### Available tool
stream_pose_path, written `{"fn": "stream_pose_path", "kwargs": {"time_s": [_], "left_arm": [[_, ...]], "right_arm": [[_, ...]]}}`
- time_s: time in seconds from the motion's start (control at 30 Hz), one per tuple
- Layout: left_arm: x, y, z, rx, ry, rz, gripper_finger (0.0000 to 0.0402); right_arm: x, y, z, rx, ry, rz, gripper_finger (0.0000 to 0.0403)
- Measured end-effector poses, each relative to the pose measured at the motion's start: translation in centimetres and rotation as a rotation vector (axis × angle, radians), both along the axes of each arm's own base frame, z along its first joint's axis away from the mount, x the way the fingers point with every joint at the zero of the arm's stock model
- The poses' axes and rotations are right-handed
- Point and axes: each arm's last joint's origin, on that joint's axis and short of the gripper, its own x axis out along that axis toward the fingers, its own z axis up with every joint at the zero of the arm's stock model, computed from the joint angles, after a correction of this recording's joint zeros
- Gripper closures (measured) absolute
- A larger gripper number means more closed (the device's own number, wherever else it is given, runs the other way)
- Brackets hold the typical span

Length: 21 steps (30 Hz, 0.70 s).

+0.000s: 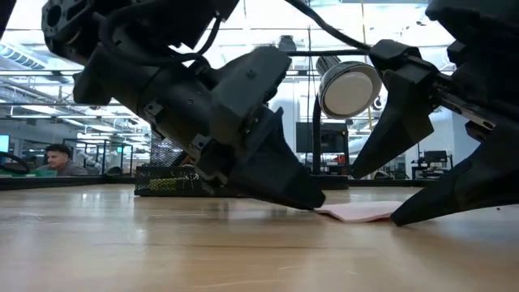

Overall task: Pick and place office supplies into organizer
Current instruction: Put the pink sticky notes into the black desk organizer

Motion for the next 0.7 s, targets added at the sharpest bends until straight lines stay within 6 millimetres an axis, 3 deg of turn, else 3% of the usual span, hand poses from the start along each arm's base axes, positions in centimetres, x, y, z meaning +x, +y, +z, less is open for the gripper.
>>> {"fn": "stream_pose_path", "kwargs": {"time_s": [0.43,0.7], "left_arm": [[-0.2,-0.8,-0.3,-0.025,0.007,-0.046,0.0316],[-0.2,-0.8,-0.3,-0.03,0.009,-0.047,0.0316]], "right_arm": [[0.7,-2.0,-0.4,-0.038,0.068,-0.049,0.0239],[0.7,-2.0,-0.5,-0.02,0.078,-0.047,0.0328]]}}
